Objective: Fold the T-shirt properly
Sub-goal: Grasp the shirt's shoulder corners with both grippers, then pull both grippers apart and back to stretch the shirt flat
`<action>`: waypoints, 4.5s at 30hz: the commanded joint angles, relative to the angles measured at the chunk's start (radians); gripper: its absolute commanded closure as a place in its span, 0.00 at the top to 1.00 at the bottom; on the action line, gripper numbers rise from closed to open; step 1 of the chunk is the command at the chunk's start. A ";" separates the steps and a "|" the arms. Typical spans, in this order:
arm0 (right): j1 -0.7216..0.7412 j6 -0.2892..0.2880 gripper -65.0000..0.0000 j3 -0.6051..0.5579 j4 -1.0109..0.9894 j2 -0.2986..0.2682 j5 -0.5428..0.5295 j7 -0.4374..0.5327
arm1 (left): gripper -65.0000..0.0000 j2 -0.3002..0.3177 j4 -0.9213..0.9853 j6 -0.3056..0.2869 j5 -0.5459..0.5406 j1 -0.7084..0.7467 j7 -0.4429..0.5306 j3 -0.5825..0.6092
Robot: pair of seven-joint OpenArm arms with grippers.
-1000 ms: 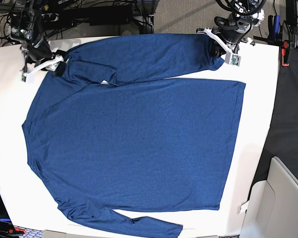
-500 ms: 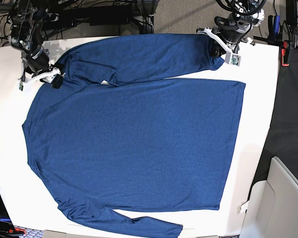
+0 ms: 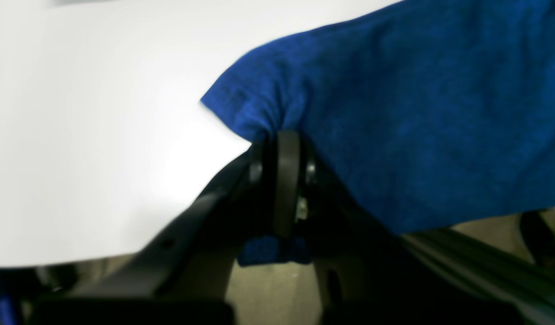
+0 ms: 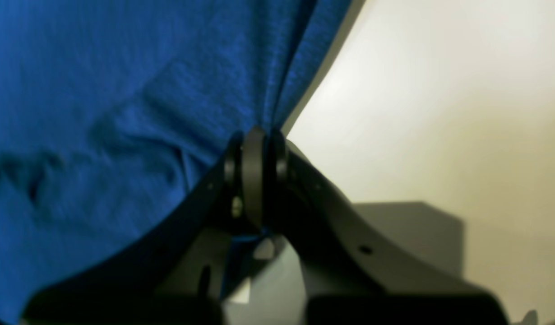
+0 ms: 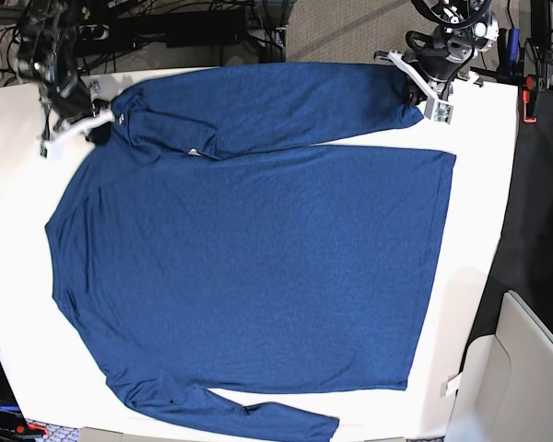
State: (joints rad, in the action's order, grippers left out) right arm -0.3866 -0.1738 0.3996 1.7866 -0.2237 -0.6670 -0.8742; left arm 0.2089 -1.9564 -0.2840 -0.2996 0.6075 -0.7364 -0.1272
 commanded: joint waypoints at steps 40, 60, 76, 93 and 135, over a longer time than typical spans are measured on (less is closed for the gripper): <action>0.094 -0.212 0.00 0.163 0.038 0.028 0.013 -0.024 | 0.01 0.002 0.105 -0.004 -0.011 -0.374 0.005 -0.073; 0.090 -0.214 0.00 0.163 0.040 0.030 0.011 -0.024 | 0.48 0.017 0.173 -0.004 -0.013 -0.294 0.004 -0.174; 0.090 -0.214 0.00 0.163 0.042 0.048 0.011 -0.024 | 0.48 0.019 0.286 -0.007 -0.171 -0.315 -0.067 -0.173; 0.088 -0.214 0.00 0.163 0.042 0.050 0.011 -0.024 | 0.00 0.021 0.277 -0.130 -0.243 -0.324 -0.153 -0.177; 0.409 -0.384 0.00 0.269 -0.161 0.040 0.019 -0.021 | 0.01 0.054 0.093 -0.130 -0.240 -0.510 -0.153 -0.176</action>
State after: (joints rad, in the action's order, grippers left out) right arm 0.0086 -0.5510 0.6647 1.6096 -0.1669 -0.6315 -0.9222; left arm 0.2489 -1.8507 -0.4141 -0.5323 0.1120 -0.9123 -0.2985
